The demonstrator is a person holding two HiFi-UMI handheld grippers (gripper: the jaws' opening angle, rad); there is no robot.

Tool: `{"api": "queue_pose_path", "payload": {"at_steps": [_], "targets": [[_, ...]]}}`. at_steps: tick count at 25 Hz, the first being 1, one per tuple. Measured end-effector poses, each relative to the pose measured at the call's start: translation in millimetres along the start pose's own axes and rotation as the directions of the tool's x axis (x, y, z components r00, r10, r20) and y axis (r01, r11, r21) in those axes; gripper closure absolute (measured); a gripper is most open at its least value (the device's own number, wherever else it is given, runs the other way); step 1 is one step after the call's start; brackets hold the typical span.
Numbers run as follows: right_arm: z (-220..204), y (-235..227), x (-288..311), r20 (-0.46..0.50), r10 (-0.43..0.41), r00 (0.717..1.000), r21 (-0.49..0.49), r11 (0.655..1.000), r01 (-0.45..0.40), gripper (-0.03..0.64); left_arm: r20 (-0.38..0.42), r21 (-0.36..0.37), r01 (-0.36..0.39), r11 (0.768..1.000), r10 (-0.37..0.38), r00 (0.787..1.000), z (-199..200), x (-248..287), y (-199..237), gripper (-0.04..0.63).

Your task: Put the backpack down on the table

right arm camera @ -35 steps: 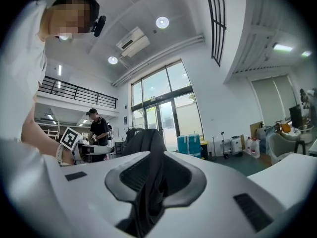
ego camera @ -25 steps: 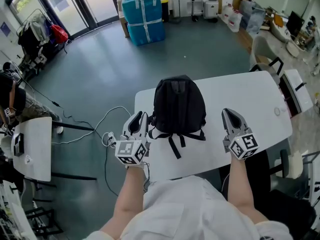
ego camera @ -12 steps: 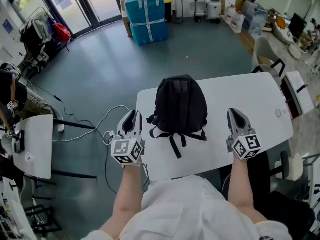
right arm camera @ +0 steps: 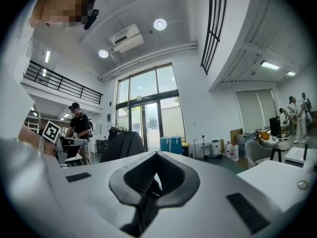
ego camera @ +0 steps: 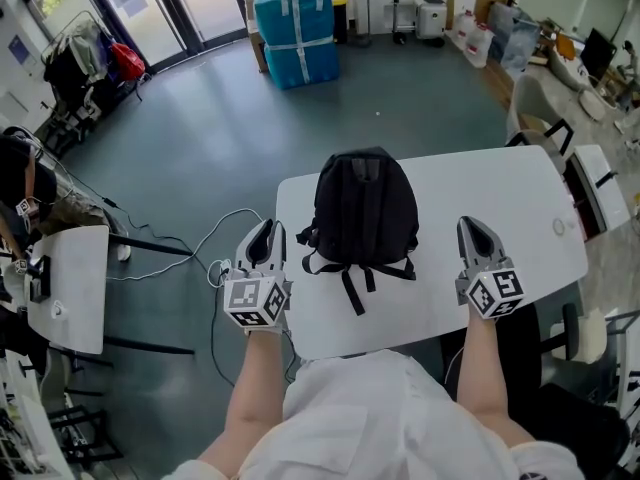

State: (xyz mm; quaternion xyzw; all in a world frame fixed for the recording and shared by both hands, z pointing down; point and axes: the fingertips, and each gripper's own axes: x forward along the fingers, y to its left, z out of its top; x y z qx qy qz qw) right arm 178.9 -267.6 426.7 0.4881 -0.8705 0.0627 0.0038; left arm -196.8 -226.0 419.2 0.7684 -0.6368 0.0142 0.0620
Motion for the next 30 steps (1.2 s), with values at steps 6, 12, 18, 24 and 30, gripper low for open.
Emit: {"api": "queue_pose_path", "payload": {"at_steps": [6,12,18,24,30], "targets": [[-2.2,10.4,4.0,-0.040,0.039,0.998,-0.030,0.999,-0.040,0.598,-0.001,0.003,0.010,1.000,-0.010,1.000,3.2,-0.8,-1.4,0.518],[-2.4,8.6,3.2,-0.026,0.038,0.999,-0.015,0.999,-0.039,0.598,-0.001,0.004,0.018,1.000,-0.018,1.000,1.7,-0.9,-2.6,0.535],[-1.2,8.1,3.0,-0.020,0.041,0.999,-0.009,0.999,-0.041,0.598,-0.006,-0.010,0.027,1.000,-0.027,1.000,1.3,-0.1,-4.4,0.565],[1.0,10.6,3.5,-0.016,0.043,0.999,-0.011,0.999,-0.043,0.598,-0.003,-0.013,0.029,0.999,-0.029,1.000,2.2,-0.3,-5.1,0.565],[0.2,10.6,4.9,-0.021,0.045,0.999,-0.016,0.999,-0.045,0.598,-0.003,-0.010,0.025,1.000,-0.025,1.000,1.0,0.6,-5.3,0.563]]}}
